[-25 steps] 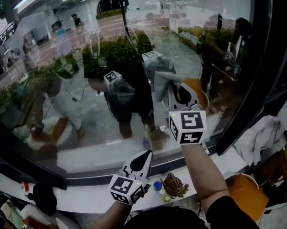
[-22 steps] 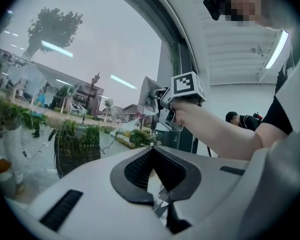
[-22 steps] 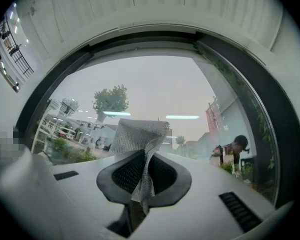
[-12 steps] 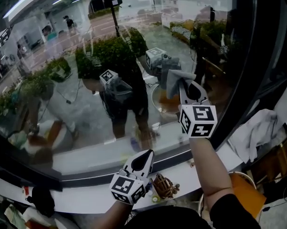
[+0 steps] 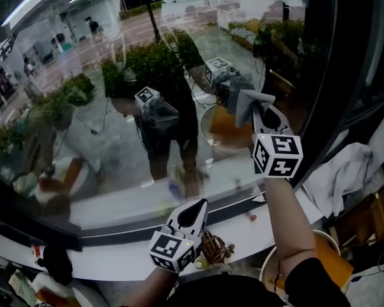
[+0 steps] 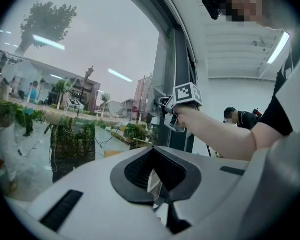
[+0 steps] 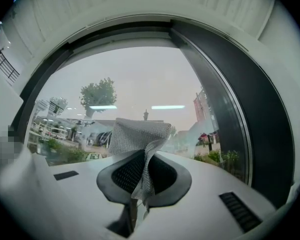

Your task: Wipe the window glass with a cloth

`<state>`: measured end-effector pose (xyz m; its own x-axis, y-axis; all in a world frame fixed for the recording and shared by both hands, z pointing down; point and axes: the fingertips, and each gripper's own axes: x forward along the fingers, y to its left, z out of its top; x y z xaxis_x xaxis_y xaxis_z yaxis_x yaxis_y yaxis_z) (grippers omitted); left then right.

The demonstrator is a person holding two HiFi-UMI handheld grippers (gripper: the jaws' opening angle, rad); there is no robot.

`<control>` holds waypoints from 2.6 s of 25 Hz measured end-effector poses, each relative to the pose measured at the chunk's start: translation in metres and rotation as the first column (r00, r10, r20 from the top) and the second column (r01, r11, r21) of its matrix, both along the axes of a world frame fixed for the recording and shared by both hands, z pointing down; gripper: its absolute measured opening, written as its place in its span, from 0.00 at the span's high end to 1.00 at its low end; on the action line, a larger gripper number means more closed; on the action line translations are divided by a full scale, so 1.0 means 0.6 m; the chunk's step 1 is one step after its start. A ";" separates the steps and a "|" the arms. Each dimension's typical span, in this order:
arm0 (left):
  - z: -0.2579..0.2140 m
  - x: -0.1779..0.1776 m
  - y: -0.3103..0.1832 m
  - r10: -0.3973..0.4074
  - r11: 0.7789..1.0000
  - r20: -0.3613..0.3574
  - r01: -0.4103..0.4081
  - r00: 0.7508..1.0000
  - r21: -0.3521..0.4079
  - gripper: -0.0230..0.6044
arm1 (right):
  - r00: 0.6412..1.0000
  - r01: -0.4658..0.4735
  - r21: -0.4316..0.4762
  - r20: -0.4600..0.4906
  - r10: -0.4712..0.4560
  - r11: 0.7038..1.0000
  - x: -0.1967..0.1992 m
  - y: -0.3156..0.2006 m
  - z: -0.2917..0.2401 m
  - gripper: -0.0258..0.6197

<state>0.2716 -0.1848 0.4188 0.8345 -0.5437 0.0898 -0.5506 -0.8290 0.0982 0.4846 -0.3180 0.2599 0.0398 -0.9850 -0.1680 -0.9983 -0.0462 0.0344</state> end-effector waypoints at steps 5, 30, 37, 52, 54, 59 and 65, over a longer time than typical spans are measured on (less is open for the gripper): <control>-0.002 0.008 -0.002 0.009 1.000 -0.001 -0.009 1.000 -0.001 0.95 | 1.000 0.007 -0.006 -0.005 -0.007 1.000 -0.001 -0.001 0.002 0.89; -0.002 -0.113 0.014 -0.194 0.981 0.007 0.194 0.981 -0.004 0.95 | 0.998 0.046 0.015 0.049 -0.046 0.999 -0.007 0.007 0.009 0.90; 0.009 -0.219 0.055 -0.251 0.968 0.007 0.251 0.968 -0.015 0.95 | 0.980 0.165 -0.002 0.114 -0.164 0.986 -0.125 0.066 0.064 0.90; 0.010 -0.518 0.215 -0.395 0.918 -0.049 0.392 0.917 -0.054 0.95 | 0.889 0.448 -0.121 0.164 -0.428 0.886 -0.551 0.271 0.192 0.90; 0.019 -0.537 0.239 -0.387 0.922 -0.049 0.384 0.921 -0.053 0.95 | 0.884 0.458 -0.132 0.171 -0.435 0.879 -0.581 0.308 0.205 0.90; 0.026 -0.557 0.297 -0.349 0.936 -0.061 0.346 0.935 -0.059 0.95 | 0.892 0.437 -0.152 0.198 -0.406 0.886 -0.610 0.401 0.232 0.90; 0.038 -0.574 0.356 -0.306 0.950 -0.078 0.300 0.949 -0.080 0.95 | 0.906 0.405 -0.180 0.213 -0.367 0.897 -0.638 0.499 0.257 0.90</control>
<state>-0.0726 0.0285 0.4413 0.6374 -0.7676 0.0676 -0.7615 -0.6141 0.2074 0.1021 -0.0186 0.4139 -0.3419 -0.9394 0.0240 -0.9272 0.3330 -0.1713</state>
